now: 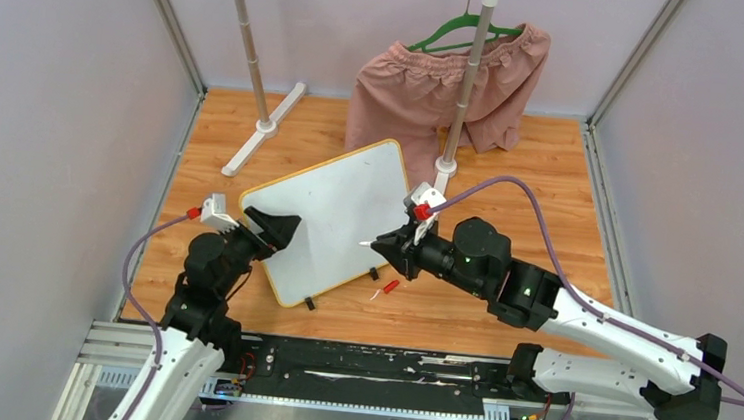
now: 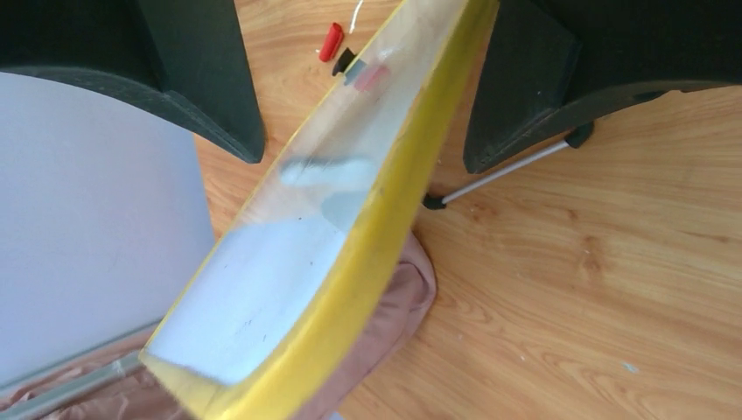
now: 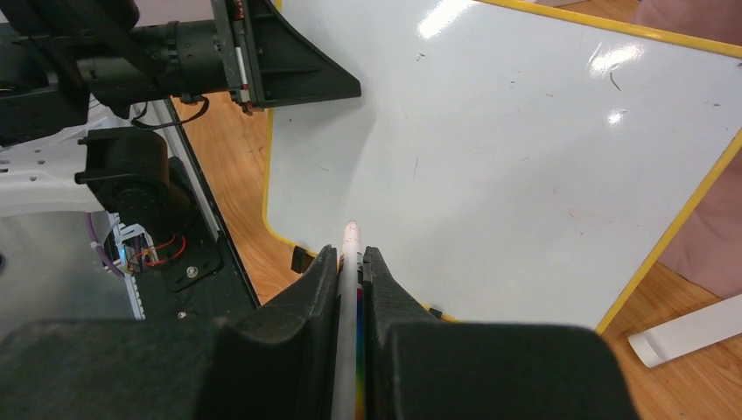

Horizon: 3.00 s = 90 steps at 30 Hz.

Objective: Write a sentence on the whiteboard

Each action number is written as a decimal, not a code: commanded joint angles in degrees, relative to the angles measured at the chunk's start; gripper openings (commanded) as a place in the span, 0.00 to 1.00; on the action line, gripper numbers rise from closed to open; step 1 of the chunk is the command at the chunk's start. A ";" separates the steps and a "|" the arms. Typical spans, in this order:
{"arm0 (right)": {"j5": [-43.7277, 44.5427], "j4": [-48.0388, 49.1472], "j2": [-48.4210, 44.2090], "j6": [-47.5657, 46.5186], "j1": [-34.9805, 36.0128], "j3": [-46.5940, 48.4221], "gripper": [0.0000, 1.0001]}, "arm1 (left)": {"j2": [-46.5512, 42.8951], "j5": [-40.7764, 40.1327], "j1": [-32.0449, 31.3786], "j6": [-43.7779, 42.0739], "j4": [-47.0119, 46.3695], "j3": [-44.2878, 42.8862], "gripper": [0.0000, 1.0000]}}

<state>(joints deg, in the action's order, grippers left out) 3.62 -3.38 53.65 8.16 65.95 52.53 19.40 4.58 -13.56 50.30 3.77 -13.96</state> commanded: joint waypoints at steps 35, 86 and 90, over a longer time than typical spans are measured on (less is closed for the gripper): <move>4.36 22.40 10.21 -4.63 3.26 -4.14 0.00 | -3.06 -20.74 0.11 -13.12 21.75 -15.54 0.93; 11.69 41.42 25.52 -17.87 8.30 1.21 0.00 | -7.31 -17.50 -3.88 -20.13 24.37 -18.37 0.80; 10.80 38.59 26.53 -17.71 8.35 3.12 0.00 | -7.78 -19.53 -4.38 -18.96 26.08 -18.92 0.77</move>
<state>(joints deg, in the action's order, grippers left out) 14.66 34.59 79.42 -8.67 73.52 52.64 12.73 -13.10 -17.12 30.39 29.30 -32.71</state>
